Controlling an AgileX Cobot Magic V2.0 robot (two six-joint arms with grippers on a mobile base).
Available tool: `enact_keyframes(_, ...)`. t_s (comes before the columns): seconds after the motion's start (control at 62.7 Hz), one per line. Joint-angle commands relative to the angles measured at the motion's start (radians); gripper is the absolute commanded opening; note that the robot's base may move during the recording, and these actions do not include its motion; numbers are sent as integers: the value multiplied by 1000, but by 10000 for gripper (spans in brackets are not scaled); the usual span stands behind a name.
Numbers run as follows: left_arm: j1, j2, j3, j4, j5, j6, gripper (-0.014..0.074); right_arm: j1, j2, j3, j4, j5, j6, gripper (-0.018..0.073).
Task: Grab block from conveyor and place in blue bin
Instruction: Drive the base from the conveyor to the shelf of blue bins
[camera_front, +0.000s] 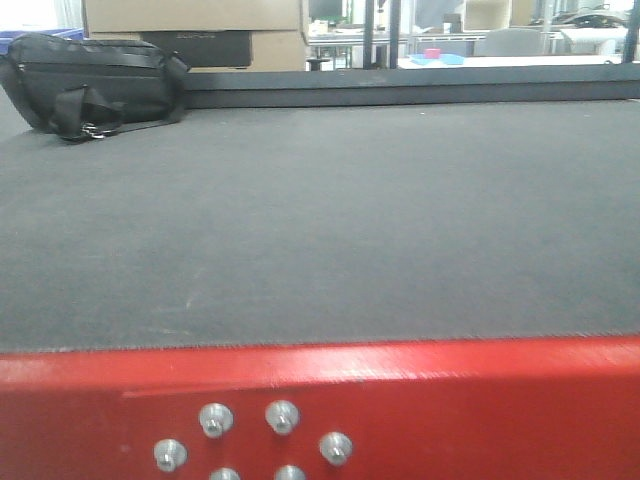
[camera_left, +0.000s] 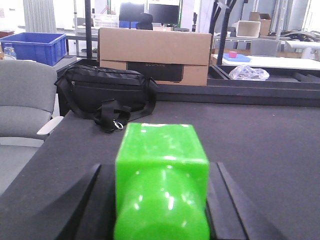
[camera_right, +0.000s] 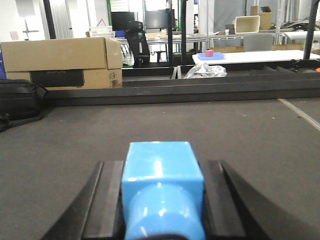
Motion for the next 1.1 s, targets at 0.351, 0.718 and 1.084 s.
enact_keyframes(0.351, -2, -4, -1, -8, -22, 5, -111, -3, -5, -7, -7, -15, -7, -162)
enact_keyframes(0.718, -2, -4, -1, -8, -22, 5, -111, -3, -5, -7, -7, -15, -7, -162)
enact_keyframes(1.084, -2, -4, -1, -8, -22, 5, -111, -3, -5, -7, -7, -15, -7, -162)
